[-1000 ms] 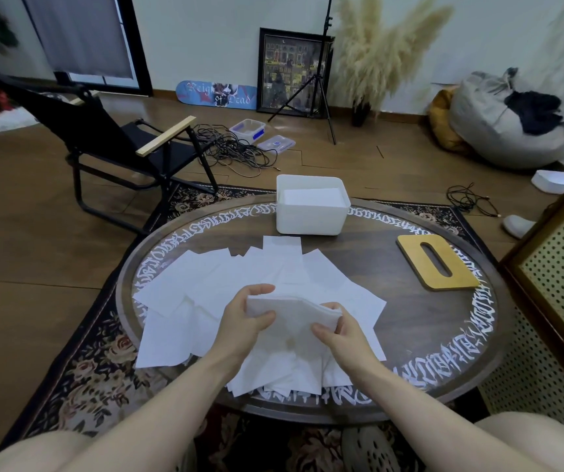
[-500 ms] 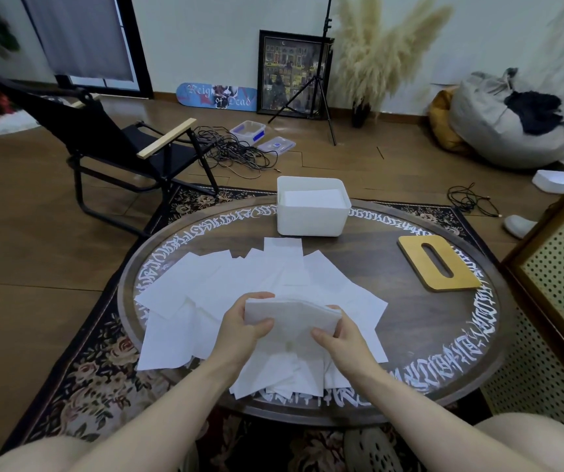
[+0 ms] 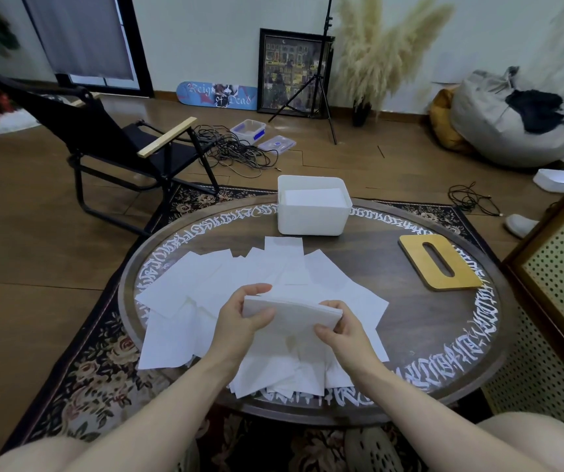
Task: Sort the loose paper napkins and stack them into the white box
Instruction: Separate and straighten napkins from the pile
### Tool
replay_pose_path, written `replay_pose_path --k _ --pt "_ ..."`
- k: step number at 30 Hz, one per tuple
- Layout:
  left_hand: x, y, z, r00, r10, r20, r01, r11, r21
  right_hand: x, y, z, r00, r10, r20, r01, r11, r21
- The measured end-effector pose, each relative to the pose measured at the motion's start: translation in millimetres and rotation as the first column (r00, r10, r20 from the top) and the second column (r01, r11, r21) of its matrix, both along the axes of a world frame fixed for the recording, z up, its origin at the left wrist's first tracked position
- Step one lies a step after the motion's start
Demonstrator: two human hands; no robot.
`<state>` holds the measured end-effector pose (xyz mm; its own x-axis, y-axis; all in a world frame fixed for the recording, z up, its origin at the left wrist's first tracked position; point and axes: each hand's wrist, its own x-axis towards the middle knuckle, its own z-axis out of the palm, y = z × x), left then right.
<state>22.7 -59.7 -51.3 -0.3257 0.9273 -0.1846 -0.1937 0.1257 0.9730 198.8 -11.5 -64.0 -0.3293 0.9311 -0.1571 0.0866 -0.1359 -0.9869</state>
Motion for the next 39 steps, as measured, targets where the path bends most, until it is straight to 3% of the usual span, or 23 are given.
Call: replay_pose_path --k 15,30,32,37,39 --pt "5 6 8 0.997 0.074 -0.004 -0.074 0.993 -0.088 2 0 0 0.997 0.013 0.082 -0.012 1.0 -0.013" --pt "4 4 -9 0.996 -0.044 -0.08 0.04 0.998 -0.045 -7 -1 -5 0.987 -0.005 0.162 0.006 1.0 -0.008" --pt "3 4 -11 0.99 -0.048 -0.134 0.04 0.997 -0.065 -5 0 -7 0.984 -0.009 0.178 0.011 1.0 -0.012" --pt "-4 5 -19 0.885 -0.071 -0.459 0.007 0.99 -0.141 -2 -1 -8 0.959 0.033 0.281 -0.02 0.999 -0.047" --pt "-5 4 -18 0.876 -0.051 -0.479 -0.023 0.989 -0.148 -2 0 -5 0.962 0.024 0.271 -0.011 0.999 -0.048"
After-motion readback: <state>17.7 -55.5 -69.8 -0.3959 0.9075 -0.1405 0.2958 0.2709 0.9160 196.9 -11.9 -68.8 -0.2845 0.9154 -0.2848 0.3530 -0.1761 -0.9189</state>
